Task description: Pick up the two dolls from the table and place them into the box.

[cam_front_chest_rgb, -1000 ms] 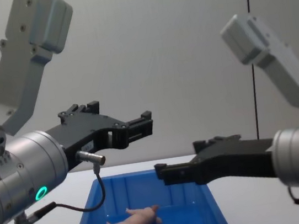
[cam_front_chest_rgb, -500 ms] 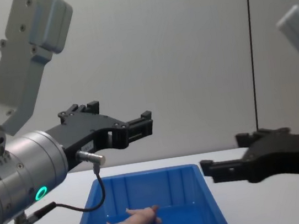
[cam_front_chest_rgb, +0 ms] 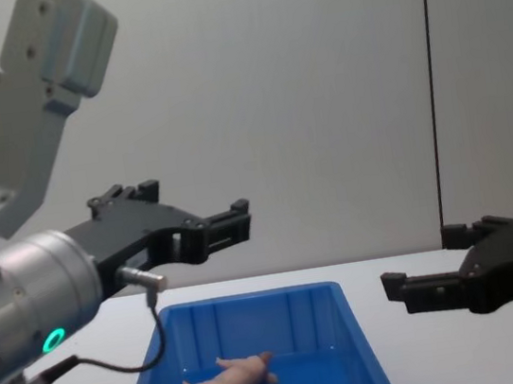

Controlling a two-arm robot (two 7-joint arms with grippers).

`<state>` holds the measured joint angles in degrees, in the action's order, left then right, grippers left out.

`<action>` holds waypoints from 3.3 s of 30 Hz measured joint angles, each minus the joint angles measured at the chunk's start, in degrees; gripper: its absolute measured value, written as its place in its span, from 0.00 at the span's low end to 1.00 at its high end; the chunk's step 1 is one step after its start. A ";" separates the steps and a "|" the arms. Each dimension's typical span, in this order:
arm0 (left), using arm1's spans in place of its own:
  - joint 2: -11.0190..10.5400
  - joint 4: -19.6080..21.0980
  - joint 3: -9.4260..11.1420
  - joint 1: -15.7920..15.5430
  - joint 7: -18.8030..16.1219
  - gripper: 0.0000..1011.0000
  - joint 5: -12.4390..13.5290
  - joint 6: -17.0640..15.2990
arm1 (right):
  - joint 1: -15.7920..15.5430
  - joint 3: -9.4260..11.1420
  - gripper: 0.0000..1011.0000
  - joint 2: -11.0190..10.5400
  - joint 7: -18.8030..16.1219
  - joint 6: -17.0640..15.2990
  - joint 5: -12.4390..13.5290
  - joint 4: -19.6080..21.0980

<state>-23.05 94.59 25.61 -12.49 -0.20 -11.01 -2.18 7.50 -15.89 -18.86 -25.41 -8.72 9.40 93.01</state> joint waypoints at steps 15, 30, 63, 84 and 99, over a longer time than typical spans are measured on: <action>-6.90 6.52 -2.13 7.60 -8.47 0.99 -2.04 -5.48 | -0.74 0.53 0.99 -0.95 -0.07 0.42 0.43 0.63; -12.10 8.56 -3.85 15.29 -15.82 0.99 -6.11 -6.32 | -0.95 0.66 0.99 -1.25 -0.07 0.56 0.58 0.81; -9.80 0.84 -4.74 16.07 -8.94 0.99 -10.78 -4.51 | -1.05 0.72 0.99 -1.37 -0.06 0.59 0.61 0.88; -8.26 -1.62 -5.21 15.14 -5.36 0.61 -11.73 -7.61 | -1.05 0.72 0.99 -1.36 -0.06 0.59 0.61 0.87; -7.69 0.03 -5.95 13.64 -4.22 0.22 -8.75 -8.87 | -1.04 0.72 0.99 -1.36 -0.06 0.59 0.61 0.87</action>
<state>-30.74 94.62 19.67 1.16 -4.42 -19.76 -11.05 6.45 -15.18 -20.23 -25.48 -8.14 10.01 93.88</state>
